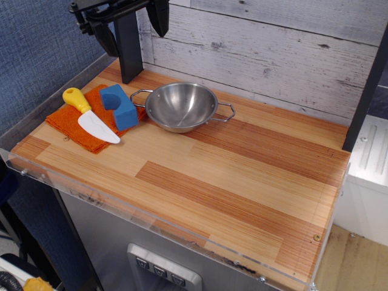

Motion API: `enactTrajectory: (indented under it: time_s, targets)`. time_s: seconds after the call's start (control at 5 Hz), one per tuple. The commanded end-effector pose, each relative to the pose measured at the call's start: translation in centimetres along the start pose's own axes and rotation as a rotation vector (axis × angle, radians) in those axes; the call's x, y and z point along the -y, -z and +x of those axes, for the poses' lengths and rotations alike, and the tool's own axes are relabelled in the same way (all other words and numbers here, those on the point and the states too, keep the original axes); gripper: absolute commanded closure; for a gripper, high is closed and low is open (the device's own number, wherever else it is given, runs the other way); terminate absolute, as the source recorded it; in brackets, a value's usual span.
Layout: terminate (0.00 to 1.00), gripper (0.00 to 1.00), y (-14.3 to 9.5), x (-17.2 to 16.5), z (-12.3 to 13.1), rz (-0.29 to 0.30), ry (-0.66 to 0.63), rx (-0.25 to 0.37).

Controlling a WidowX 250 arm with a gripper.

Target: Place the knife on the colander's right

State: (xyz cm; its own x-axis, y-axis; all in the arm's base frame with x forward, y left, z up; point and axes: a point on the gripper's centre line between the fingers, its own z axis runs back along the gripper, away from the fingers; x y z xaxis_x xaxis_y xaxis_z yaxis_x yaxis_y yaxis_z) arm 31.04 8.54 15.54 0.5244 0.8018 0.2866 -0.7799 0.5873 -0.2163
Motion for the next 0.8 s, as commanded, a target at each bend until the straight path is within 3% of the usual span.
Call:
enactTrajectory:
  time_s: [0.0,0.4,0.6]
  targets:
    - [0.0,0.0,0.0,0.0,0.0,0.0,0.0,0.0]
    - [0.0,0.0,2.5,-3.6,6.4,0.055,-0.174,-0.014]
    - [0.0,0.0,3.1,-5.4,8.5,0.063,-0.234,-0.02]
